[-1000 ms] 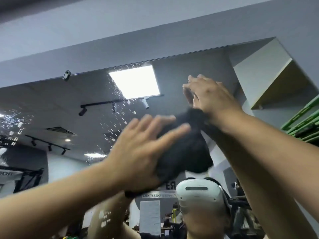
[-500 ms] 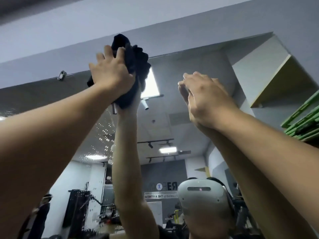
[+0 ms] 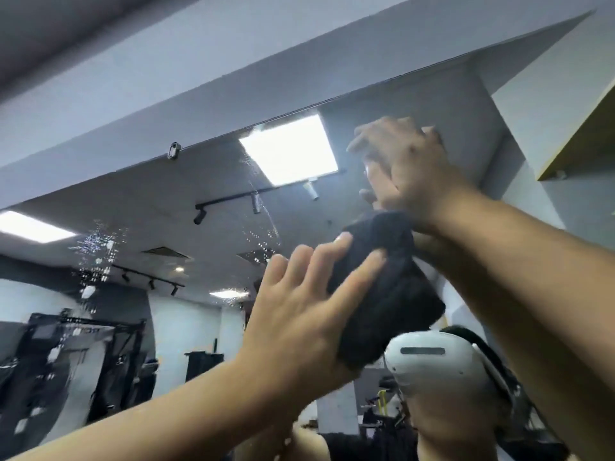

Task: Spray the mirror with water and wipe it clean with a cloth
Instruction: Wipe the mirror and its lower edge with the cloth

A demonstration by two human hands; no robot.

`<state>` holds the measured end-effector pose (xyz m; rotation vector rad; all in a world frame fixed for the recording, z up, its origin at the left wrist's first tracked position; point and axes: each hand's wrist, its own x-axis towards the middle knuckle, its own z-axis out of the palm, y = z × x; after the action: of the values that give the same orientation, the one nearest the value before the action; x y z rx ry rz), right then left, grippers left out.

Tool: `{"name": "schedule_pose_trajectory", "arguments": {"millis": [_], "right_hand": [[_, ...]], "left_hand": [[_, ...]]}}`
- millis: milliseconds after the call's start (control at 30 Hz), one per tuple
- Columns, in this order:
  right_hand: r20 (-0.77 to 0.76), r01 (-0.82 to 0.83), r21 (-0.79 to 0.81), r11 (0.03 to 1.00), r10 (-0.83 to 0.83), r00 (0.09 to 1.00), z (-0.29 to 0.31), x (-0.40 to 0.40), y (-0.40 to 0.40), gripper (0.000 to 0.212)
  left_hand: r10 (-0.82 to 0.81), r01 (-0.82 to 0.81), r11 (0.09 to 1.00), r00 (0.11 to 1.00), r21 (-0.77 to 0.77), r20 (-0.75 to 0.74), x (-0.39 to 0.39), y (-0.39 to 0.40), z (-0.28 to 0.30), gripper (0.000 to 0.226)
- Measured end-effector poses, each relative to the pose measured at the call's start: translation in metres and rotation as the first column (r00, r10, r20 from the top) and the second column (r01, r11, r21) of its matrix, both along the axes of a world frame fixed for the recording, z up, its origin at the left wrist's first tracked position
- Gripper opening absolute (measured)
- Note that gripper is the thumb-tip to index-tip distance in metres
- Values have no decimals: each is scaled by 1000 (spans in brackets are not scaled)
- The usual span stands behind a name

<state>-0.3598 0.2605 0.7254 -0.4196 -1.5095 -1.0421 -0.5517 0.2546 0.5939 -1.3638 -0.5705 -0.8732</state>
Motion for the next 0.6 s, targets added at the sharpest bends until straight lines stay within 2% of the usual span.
{"name": "schedule_pose_trajectory", "arguments": {"millis": [133,233,300,367,433,500,533,600], "right_hand": [[13,78,-32,996,-78,997,-4,-4,5,40],[52,220,-5,976,-219,974,-2,-3,9,22],[59,265,14,964,-265,962,-2,-3,10,19],[54,268,7,963,-268,962,-4,-4,10,15],[44,267,3,964,-266,963,-4,-5,9,14],[37,262,0,965,-262,964,-5,-5,10,14],[36,262,-5,965,-262,965,-5,-6,9,13],[29,258,-18,966,-258,966,-6,-7,10,14]], "left_hand": [[-72,69,997,988,-26,-138,-30,2,-2,76],[-42,41,999,992,-11,-123,-50,5,38,76],[-40,40,999,999,16,-8,-63,7,77,69],[-47,44,999,983,22,175,-76,8,125,64],[-36,33,999,914,16,404,-89,9,178,58],[17,6,999,791,-37,612,-94,8,221,54],[49,-12,998,748,-60,662,-95,8,234,53],[74,-42,997,726,-64,684,-91,11,243,51]]}}
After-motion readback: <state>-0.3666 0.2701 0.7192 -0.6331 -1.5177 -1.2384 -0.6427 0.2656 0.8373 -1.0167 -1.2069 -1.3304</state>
